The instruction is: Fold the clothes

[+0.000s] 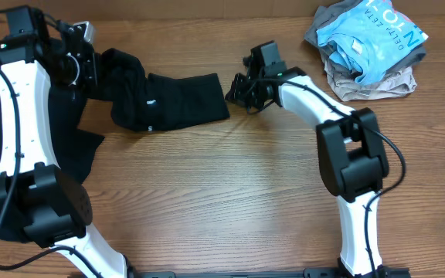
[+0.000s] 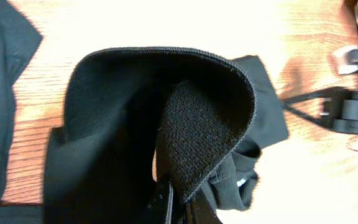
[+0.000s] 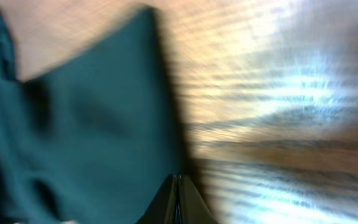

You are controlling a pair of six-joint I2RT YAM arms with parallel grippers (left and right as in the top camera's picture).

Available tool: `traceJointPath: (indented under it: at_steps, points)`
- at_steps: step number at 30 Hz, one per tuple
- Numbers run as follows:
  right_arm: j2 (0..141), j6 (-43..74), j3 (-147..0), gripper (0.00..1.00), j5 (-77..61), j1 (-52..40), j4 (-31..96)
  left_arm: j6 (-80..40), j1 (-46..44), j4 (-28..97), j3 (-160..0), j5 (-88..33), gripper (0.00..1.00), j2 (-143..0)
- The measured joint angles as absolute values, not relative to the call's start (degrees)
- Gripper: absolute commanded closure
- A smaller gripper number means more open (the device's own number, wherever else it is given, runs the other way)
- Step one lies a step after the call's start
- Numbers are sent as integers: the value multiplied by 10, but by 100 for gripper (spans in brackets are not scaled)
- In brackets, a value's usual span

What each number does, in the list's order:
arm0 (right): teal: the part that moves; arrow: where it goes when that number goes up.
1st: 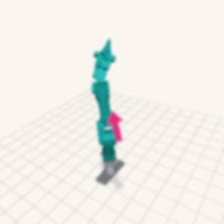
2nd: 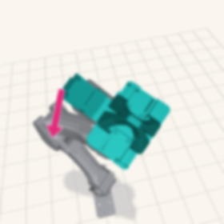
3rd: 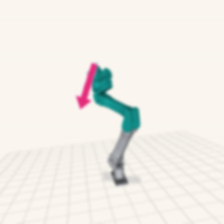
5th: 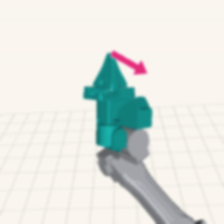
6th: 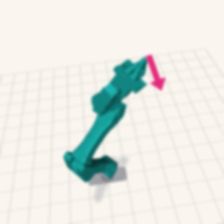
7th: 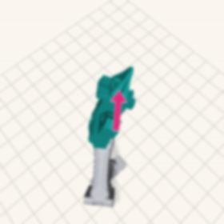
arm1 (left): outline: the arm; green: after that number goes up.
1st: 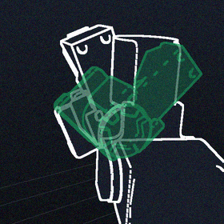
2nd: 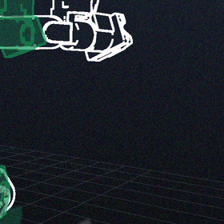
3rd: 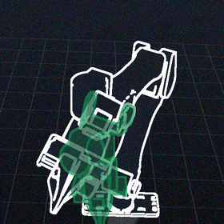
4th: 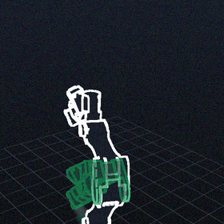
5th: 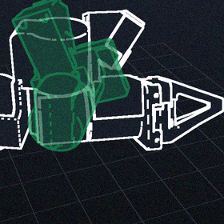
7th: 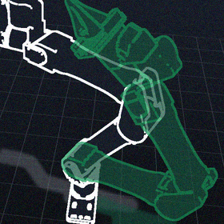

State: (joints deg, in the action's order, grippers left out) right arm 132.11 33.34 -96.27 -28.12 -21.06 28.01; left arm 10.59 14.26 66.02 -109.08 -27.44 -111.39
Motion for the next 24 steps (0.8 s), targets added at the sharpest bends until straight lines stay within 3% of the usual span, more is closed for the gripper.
traceJointPath:
  at_steps: [19,24]
  points:
    - [1340,345,-961,96,-303,-252,276,59,-41,573,-1091,-213,96,-1111]
    - [1340,345,-961,96,-305,-251,276,48,-113,564,-1091,-180,86,-1113]
